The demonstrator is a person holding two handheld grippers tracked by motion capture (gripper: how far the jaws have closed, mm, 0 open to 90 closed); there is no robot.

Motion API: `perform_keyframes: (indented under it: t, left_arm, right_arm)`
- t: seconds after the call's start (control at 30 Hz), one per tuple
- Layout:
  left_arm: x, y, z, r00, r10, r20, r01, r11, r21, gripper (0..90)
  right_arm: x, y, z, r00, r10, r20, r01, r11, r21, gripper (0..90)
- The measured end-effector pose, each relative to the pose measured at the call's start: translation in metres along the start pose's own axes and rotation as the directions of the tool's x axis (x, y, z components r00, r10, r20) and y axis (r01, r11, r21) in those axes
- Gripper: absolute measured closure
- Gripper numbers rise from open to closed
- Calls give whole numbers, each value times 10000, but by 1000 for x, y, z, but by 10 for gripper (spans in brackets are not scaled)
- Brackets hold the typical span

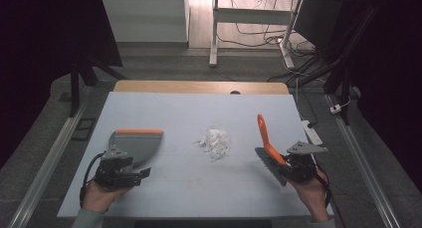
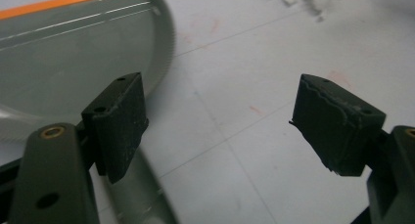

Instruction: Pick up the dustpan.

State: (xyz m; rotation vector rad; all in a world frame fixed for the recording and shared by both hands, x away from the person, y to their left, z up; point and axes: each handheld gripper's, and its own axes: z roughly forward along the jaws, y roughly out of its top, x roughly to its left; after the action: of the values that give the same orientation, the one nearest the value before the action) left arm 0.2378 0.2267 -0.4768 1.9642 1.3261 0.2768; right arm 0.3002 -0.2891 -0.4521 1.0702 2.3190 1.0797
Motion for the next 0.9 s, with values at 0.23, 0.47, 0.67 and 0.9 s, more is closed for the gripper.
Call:
perform_keyframes:
  t: [0.23,0.47,0.67,0.9]
  left_arm:
    - [14,-2,-7,9954,-829,-478,846,9958,361,207]
    - [25,-5,-8,9883,-1353,-702,1408,9868,801,184]
    - [33,-9,-2,9824,-1665,-846,1751,9787,1071,177]
    - [41,-14,13,9768,-1960,-859,2067,9682,1412,177]
  right_arm:
    - [0,0,0,10000,-15,32,15,10000,-6,697]
    - [-1,-1,0,10000,10,93,-10,10000,28,697]
    - [-1,-1,0,9999,-5,115,5,10000,47,697]
    - [0,-1,0,9999,-15,150,14,10000,73,697]
